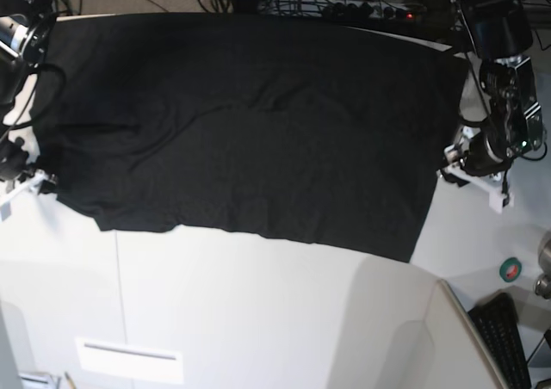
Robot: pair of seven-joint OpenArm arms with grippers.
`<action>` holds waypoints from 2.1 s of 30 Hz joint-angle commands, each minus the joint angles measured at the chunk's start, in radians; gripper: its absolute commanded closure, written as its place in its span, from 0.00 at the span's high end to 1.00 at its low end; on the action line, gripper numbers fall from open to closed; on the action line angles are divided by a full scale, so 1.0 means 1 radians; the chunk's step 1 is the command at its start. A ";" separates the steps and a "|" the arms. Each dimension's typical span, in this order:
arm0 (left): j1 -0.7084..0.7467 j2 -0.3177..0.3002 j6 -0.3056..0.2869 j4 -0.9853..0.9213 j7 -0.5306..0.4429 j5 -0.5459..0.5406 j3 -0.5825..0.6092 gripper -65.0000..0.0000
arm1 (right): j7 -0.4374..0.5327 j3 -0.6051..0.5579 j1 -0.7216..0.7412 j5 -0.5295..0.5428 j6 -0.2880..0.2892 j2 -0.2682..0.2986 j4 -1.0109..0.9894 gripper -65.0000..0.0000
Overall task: Layout the t-shirt on the table in an organized manner, then fold the t-shirt properly
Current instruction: 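Release the shirt with the right gripper and reposition both grippers, then grasp the black shirt's side edge with both grippers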
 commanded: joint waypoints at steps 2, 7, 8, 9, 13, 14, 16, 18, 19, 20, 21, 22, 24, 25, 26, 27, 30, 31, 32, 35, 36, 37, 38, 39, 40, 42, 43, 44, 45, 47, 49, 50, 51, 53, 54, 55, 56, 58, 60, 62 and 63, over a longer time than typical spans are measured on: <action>-0.046 -0.031 -0.002 -0.030 -0.070 -0.006 0.063 0.64 | 0.039 -0.006 0.024 0.013 0.002 0.026 0.012 0.46; -0.116 -0.059 -0.002 -0.148 -0.190 -0.007 0.207 0.95 | 0.039 -0.004 0.024 0.013 0.001 0.026 0.010 0.46; -0.130 -0.059 -0.002 -0.175 -0.202 -0.007 0.207 0.94 | 0.039 -0.004 0.024 0.013 0.001 0.026 0.010 0.46; -0.146 -0.059 -0.002 -0.203 -0.205 -0.010 0.207 0.91 | 0.039 -0.004 0.024 0.013 0.001 0.023 0.010 0.46; -0.181 -0.059 -0.002 -0.243 -0.205 -0.009 0.207 0.88 | 0.059 -0.006 0.030 0.013 0.001 0.022 -0.036 0.46; -0.182 -0.059 -0.002 -0.243 -0.206 -0.009 0.207 0.88 | 0.079 -0.006 0.031 0.013 0.001 0.022 -0.054 0.45; -0.184 -0.059 -0.002 -0.243 -0.206 -0.009 0.207 0.88 | 0.119 -0.006 0.034 0.013 0.001 0.025 -0.099 0.45; -0.204 -0.059 -0.002 -0.246 -0.208 -0.007 0.213 0.88 | 0.139 -0.006 0.036 0.013 0.001 0.026 -0.125 0.45; -0.216 -0.059 -0.002 -0.254 -0.208 -0.007 0.217 0.88 | 0.145 -0.006 0.036 0.013 0.001 0.026 -0.130 0.45; -0.225 -0.059 -0.002 -0.260 -0.208 -0.007 0.217 0.88 | 0.148 -0.006 0.036 0.013 0.001 0.026 -0.131 0.44; -0.233 -0.059 -0.002 -0.269 -0.208 -0.007 0.217 0.88 | 0.148 -0.006 0.036 0.013 0.001 0.026 -0.134 0.42; -0.251 -0.056 -0.002 -0.277 -0.208 -0.007 0.218 0.88 | 0.148 -0.006 0.036 0.013 0.001 0.026 -0.134 0.36; -0.290 -0.053 -0.002 -0.304 -0.208 -0.006 0.218 0.88 | 0.148 -0.006 0.036 0.013 0.001 0.025 -0.133 0.18; -0.311 -0.053 -0.002 -0.324 -0.208 -0.006 0.218 0.88 | 0.148 -0.006 0.036 0.013 0.001 0.023 -0.130 0.05; -0.334 -0.053 -0.002 -0.344 -0.208 -0.006 0.221 0.88 | 0.148 -0.006 0.036 0.015 0.001 0.022 -0.128 0.00; -0.363 -0.053 -0.002 -0.372 -0.210 -0.006 0.243 0.88 | 0.148 -0.004 0.036 0.015 0.001 0.020 -0.122 0.00; -0.459 -0.054 -0.002 -0.476 -0.242 -0.006 0.345 0.88 | 0.148 -0.004 0.037 0.016 0.001 0.020 -0.122 0.00; -0.489 -0.053 -0.001 -0.521 -0.289 -0.006 0.388 0.88 | 0.143 -0.004 0.043 0.016 0.001 0.019 -0.122 0.00; -0.515 -0.053 0.001 -0.571 -0.345 -0.006 0.431 0.88 | 0.142 -0.004 0.047 0.016 0.001 0.019 -0.122 0.00; -0.603 -0.042 0.003 -0.763 -0.480 -0.007 0.573 0.88 | 0.142 -0.004 0.047 0.016 0.001 0.017 -0.122 0.00; -0.635 -0.027 0.004 -0.840 -0.516 -0.007 0.609 0.88 | 0.142 -0.004 0.047 0.016 0.001 0.017 -0.122 0.00; -0.660 -0.016 0.004 -0.904 -0.547 -0.012 0.635 0.88 | 0.142 -0.004 0.048 0.016 0.001 0.017 -0.122 0.00; -0.680 -0.008 0.004 -0.963 -0.579 -0.012 0.651 0.88 | 0.142 -0.003 0.048 0.016 0.001 0.019 -0.122 0.00; -0.690 -0.004 0.001 -0.999 -0.602 -0.012 0.658 0.88 | 0.142 -0.003 0.048 0.016 0.002 0.019 -0.117 0.00; -0.692 -0.001 0.001 -1.006 -0.613 -0.010 0.663 0.88 | 0.142 -0.001 0.048 0.016 0.002 0.019 -0.108 0.00; -0.672 0.001 -0.001 -0.979 -0.612 -0.012 0.663 0.88 | 0.142 0.000 0.043 0.016 0.002 0.019 -0.097 0.00; -0.660 0.008 -0.001 -0.958 -0.612 -0.012 0.663 0.88 | 0.142 0.000 0.043 0.016 0.002 0.019 -0.096 0.00; -0.647 0.018 -0.001 -0.946 -0.610 -0.007 0.665 0.88 | 0.142 0.000 0.043 0.016 0.002 0.019 -0.096 0.00; -0.637 0.021 -0.001 -0.938 -0.610 -0.007 0.665 0.87 | 0.142 0.002 0.043 0.016 0.002 0.019 -0.096 0.00; -0.626 0.028 -0.001 -0.941 -0.610 -0.007 0.665 0.84 | 0.142 0.002 0.043 0.015 0.002 0.022 -0.096 0.00; -0.604 0.035 -0.001 -0.943 -0.612 -0.007 0.666 0.70 | 0.142 0.000 0.043 0.015 0.002 0.023 -0.096 0.00; -0.594 0.036 -0.001 -0.943 -0.615 -0.010 0.657 0.60 | 0.142 0.002 0.043 0.015 0.002 0.023 -0.096 0.00; -0.586 0.036 0.001 -0.943 -0.615 -0.015 0.654 0.50 | 0.142 0.002 0.043 0.015 0.002 0.025 -0.096 0.00; -0.578 0.035 0.001 -0.943 -0.615 -0.015 0.654 0.32 | 0.142 -0.001 0.043 0.015 0.002 0.025 -0.096 0.00; -0.578 0.035 0.001 -0.943 -0.615 -0.015 0.654 0.23 | 0.142 -0.003 0.043 0.015 0.002 0.023 -0.096 0.00; -0.578 0.033 0.001 -0.940 -0.615 -0.015 0.654 0.14 | 0.142 -0.003 0.043 0.015 0.002 0.022 -0.096 0.00; -0.578 0.033 0.003 -0.936 -0.615 -0.015 0.654 0.06 | 0.142 -0.003 0.043 0.015 0.002 0.022 -0.096 0.00; -0.587 0.033 0.003 -0.936 -0.613 -0.015 0.652 0.00 | 0.142 -0.003 0.043 0.015 0.002 0.020 -0.094 0.00; -0.604 0.031 0.004 -0.933 -0.613 -0.015 0.652 0.00 | 0.142 0.002 0.043 0.015 0.002 0.020 -0.070 0.00; -0.623 0.031 0.004 -0.933 -0.612 -0.015 0.652 0.00 | 0.142 0.003 0.033 0.016 0.002 0.019 -0.027 0.00; -0.629 0.030 0.004 -0.933 -0.612 -0.015 0.652 0.00 | 0.142 0.005 0.022 0.018 0.002 0.019 0.001 0.00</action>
